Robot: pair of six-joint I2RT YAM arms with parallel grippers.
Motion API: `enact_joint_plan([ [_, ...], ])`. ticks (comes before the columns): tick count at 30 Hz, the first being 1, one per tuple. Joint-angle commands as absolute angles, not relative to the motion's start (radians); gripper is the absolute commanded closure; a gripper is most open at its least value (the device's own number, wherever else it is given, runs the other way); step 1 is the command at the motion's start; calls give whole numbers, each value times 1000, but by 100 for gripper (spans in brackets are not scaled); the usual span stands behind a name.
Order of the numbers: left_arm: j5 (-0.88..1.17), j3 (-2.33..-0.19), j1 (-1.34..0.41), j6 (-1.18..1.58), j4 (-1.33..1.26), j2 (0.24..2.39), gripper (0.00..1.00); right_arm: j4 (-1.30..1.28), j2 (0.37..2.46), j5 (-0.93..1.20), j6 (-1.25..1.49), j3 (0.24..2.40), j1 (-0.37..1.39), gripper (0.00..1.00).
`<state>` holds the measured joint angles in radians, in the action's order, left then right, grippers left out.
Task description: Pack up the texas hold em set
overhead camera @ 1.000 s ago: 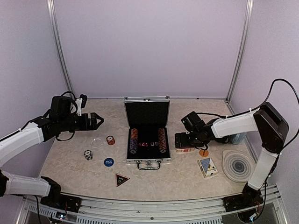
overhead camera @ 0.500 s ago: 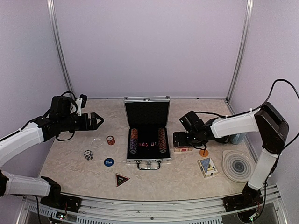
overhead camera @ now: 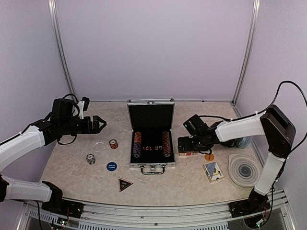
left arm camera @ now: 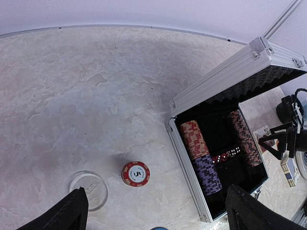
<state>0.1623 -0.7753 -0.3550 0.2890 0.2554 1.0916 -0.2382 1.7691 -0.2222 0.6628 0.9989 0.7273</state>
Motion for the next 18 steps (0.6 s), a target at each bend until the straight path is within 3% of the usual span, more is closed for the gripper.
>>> enact_joint_plan([
  [1,175,-788,-354,296,232,1090,1,-272,1804,-273,647,1040,761,1],
  [18,184,-790,-343,296,231,1095,1,-385,1867,-418,630,1153,838,1],
])
